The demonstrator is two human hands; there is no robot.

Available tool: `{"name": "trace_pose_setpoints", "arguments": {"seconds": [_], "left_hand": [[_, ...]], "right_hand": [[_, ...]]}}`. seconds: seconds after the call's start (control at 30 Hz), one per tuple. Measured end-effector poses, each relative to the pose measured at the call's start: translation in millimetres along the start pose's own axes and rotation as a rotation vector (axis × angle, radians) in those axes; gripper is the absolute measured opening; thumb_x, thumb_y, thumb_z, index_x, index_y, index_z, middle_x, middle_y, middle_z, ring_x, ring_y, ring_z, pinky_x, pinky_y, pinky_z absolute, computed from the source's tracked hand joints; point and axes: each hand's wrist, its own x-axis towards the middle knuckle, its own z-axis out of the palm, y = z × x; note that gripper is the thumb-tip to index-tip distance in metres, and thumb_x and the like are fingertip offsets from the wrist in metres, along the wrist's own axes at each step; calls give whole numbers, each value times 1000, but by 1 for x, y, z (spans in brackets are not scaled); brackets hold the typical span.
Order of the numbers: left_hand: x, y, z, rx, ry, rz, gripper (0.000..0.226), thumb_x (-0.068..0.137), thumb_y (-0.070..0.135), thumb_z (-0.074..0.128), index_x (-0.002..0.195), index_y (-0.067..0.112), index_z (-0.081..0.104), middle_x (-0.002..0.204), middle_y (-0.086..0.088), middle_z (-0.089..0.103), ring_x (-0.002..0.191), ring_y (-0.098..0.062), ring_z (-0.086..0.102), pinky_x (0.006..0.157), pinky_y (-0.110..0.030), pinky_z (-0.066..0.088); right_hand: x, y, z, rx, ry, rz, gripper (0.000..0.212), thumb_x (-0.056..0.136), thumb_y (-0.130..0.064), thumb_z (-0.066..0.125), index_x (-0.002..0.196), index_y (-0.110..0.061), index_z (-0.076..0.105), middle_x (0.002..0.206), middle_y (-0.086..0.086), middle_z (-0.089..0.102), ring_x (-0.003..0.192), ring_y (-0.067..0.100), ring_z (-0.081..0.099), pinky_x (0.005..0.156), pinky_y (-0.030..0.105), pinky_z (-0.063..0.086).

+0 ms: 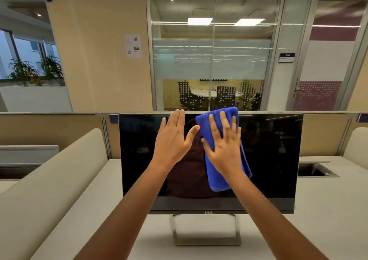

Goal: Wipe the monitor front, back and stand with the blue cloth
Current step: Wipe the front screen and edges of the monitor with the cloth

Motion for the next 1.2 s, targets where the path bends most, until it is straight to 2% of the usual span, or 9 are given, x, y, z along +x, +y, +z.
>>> {"name": "trace_pose_setpoints", "arguments": {"seconds": [0.1, 0.17, 0.27, 0.5, 0.57, 0.7, 0.83, 1.07, 1.2], "left_hand": [[4, 15, 6, 26, -42, 25, 70, 92, 55, 21, 146, 11, 12, 155, -4, 14, 143, -13, 7, 116, -32, 1], [6, 22, 10, 53, -44, 54, 76, 89, 61, 15, 146, 10, 12, 155, -4, 13, 143, -14, 6, 116, -33, 0], [9, 31, 13, 96, -43, 108, 93, 73, 66, -5, 146, 10, 12, 155, -5, 13, 143, -16, 7, 116, -34, 1], [15, 45, 22, 102, -38, 120, 93, 73, 66, -7, 146, 11, 10, 155, -4, 10, 143, -15, 3, 115, -33, -3], [16, 52, 25, 89, -45, 125, 94, 71, 66, -8, 146, 11, 10, 156, -3, 10, 143, -14, 2, 115, -33, -4], [19, 63, 30, 76, -20, 142, 94, 72, 65, -6, 145, 10, 14, 155, -5, 15, 143, -14, 6, 114, -33, -6], [20, 67, 34, 77, 27, 126, 94, 76, 69, -4, 144, 8, 21, 152, -7, 25, 142, -17, 14, 115, -34, -2], [19, 68, 36, 110, 82, 137, 97, 79, 68, -11, 139, 4, 32, 144, -10, 39, 137, -23, 29, 115, -36, 11], [18, 68, 42, 130, 85, 122, 94, 82, 67, -6, 138, 2, 34, 142, -14, 41, 136, -26, 32, 113, -36, 14]], "right_hand": [[-11, 5, 1, -34, -52, -168, 61, 89, -47, 39, 143, -22, 25, 151, 4, 15, 140, 33, 10, 110, 53, 18], [-19, 23, -5, -54, -61, -169, 62, 88, -48, 39, 144, -24, 26, 152, 1, 16, 140, 31, 15, 109, 54, 21], [-29, 64, -19, -92, -23, -24, 66, 87, -48, 39, 145, -21, 24, 152, 6, 19, 139, 34, 15, 108, 53, 22], [0, 110, -46, 87, 145, 417, 69, 87, -47, 36, 144, -8, 26, 150, 25, 16, 137, 46, 14, 107, 60, 28], [7, 93, -41, 62, 143, 373, 68, 88, -46, 36, 144, -8, 27, 150, 26, 17, 137, 47, 15, 109, 58, 22], [-5, 56, -20, 27, 41, 62, 65, 89, -46, 39, 145, -17, 24, 153, 13, 15, 141, 37, 9, 111, 51, 15], [-33, 67, -15, -30, -19, -119, 63, 89, -41, 43, 145, -22, 23, 153, 6, 15, 141, 34, 15, 111, 51, 24], [-35, 148, -51, -7, 82, 237, 66, 88, -44, 39, 144, -12, 26, 152, 16, 16, 139, 39, 16, 108, 52, 30], [-6, 145, -56, 75, 130, 413, 69, 88, -47, 34, 144, -8, 27, 151, 24, 13, 138, 44, 14, 109, 55, 28]]}}
